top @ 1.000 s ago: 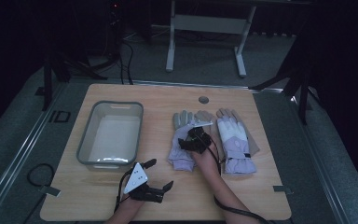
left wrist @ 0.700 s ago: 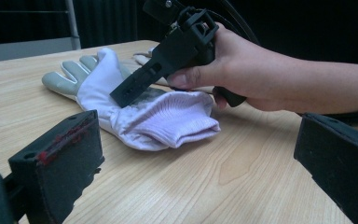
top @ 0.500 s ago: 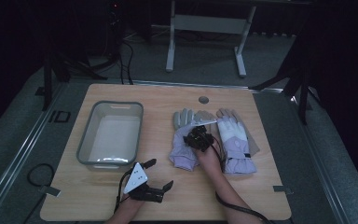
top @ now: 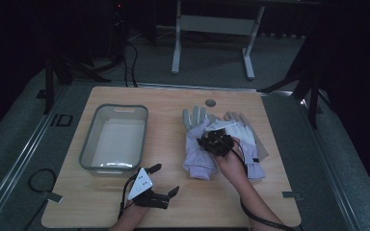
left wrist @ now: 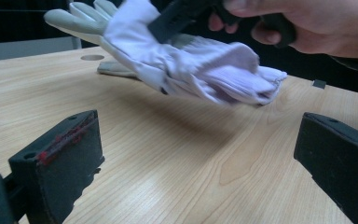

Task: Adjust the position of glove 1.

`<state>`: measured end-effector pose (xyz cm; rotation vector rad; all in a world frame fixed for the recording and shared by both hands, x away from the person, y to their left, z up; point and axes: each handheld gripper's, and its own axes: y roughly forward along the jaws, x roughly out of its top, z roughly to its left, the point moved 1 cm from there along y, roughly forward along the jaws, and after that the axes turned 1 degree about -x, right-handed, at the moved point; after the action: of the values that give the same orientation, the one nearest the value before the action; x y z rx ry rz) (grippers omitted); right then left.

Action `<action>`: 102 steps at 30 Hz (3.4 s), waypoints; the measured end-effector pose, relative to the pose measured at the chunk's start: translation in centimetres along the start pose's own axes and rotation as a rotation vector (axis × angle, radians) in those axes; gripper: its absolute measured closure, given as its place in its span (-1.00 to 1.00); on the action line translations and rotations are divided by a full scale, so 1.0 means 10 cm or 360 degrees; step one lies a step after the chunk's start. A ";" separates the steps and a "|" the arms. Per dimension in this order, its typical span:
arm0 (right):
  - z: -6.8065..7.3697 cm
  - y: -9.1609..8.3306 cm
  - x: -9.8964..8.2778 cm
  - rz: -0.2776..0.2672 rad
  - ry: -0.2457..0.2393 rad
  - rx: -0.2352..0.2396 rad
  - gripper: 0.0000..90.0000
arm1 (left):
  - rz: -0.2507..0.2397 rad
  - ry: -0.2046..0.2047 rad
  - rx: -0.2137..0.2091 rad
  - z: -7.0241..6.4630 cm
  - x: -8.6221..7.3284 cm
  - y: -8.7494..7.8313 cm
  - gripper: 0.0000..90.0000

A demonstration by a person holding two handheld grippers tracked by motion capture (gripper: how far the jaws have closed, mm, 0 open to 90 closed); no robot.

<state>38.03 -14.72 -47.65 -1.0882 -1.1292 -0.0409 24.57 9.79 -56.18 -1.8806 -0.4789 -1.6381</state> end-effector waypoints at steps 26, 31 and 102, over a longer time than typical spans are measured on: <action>-0.09 0.49 -0.36 0.0124 0.0105 0.0009 0.75 | 0.0001 0.0000 0.0007 0.00 0.00 0.00 -0.98; -0.08 0.39 -0.33 0.0082 0.0137 0.0024 0.62 | -0.0001 -0.0003 0.0010 0.00 0.00 0.00 -0.98; -0.98 -1.02 -0.77 -0.0162 0.0395 -0.0359 0.77 | -0.0004 -0.0011 0.0026 0.01 0.00 0.00 -0.98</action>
<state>35.90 -30.62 -46.49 -1.1877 -0.9700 -0.3813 24.58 9.86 -56.18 -1.8755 -0.4962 -1.6251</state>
